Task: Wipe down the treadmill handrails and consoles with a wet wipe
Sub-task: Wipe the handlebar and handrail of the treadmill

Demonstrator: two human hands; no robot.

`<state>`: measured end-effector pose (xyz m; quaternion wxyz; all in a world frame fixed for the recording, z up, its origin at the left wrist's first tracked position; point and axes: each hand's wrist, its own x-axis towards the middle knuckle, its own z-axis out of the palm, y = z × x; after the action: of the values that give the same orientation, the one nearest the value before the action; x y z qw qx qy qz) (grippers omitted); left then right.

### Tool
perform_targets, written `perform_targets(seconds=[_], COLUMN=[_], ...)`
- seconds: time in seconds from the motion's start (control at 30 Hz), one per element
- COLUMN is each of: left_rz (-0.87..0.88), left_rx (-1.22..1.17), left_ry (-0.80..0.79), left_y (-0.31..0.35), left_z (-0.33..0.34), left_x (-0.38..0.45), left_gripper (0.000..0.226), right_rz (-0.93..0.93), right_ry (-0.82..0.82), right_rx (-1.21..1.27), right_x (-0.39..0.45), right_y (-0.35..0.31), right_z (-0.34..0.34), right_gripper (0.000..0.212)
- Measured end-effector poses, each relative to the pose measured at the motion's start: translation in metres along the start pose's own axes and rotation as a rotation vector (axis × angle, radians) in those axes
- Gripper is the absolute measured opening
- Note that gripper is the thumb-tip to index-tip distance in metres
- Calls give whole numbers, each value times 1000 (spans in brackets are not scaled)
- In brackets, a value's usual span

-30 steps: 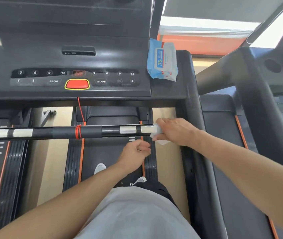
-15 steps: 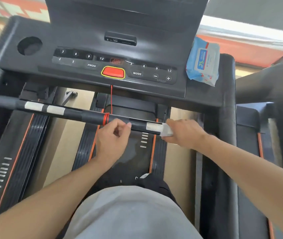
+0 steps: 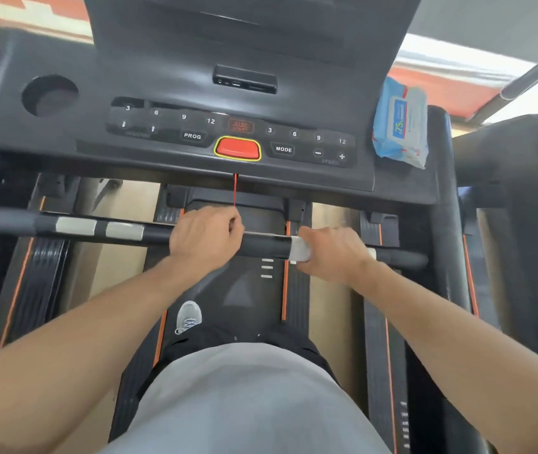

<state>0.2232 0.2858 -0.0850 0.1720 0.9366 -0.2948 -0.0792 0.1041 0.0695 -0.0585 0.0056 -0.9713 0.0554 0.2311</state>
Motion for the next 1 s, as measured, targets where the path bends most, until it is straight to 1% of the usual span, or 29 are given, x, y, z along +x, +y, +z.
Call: perform_targets(seconds=[0.07,0.1,0.17,0.27,0.33,0.37,0.43,0.5,0.57,0.63,0.73,0.8,0.83,0.9,0.93,1.0], left_rz=[12,26,49,88,105,105,97,106,113,118,138,142,141,140,142,148], left_rx=[5,-4,-26,-38,-34,-31,-24,-13,1,13,14,15,12,-4,-11,-24], left_ry=[-67,-89,-102,-97,-107,-120,-137,-129,-112,-111,-119,-120,-124,-132,-128,-125], left_y=[0,-2,-4,-5,-7,-8,-8,-7,-6,-6,-4,-3,-3,-4,-4,-6], left_z=[-1,0,1,1,-1,-2,-3,-3,-2,-2,-4,-6,-7,-9,-10,-12], left_x=[2,4,6,5,5,5,5,5,5,6,5,6,6,6,5,5], left_gripper=[22,24,26,29,29,30,31,31,30,30,32,33,35,39,41,45], right_rz=[78,87,39,-55,-69,-70,-31,95,237,286,170,72,58,63,63,63], right_ry=[-57,-58,-20,27,65,62,-2,-83,-115,-113,-65,-32,-24,-58,-93,-159], right_rx=[21,30,38,23,47,57,17,-21,-29,2,31,42,52,114,183,381], right_x=[-10,-8,9,36,41,38,23,3,-16,-18,10,28,34,37,36,34], right_y=[15,10,-21,-73,-80,-74,-50,-13,15,16,-36,-68,-75,-75,-71,-60], right_z=[-2,-2,-3,-2,-4,-4,-3,-3,-5,-4,-7,-8,-9,-11,-15,-25], right_gripper=[31,29,27,32,31,28,25,23,26,26,27,33,36,40,44,57])
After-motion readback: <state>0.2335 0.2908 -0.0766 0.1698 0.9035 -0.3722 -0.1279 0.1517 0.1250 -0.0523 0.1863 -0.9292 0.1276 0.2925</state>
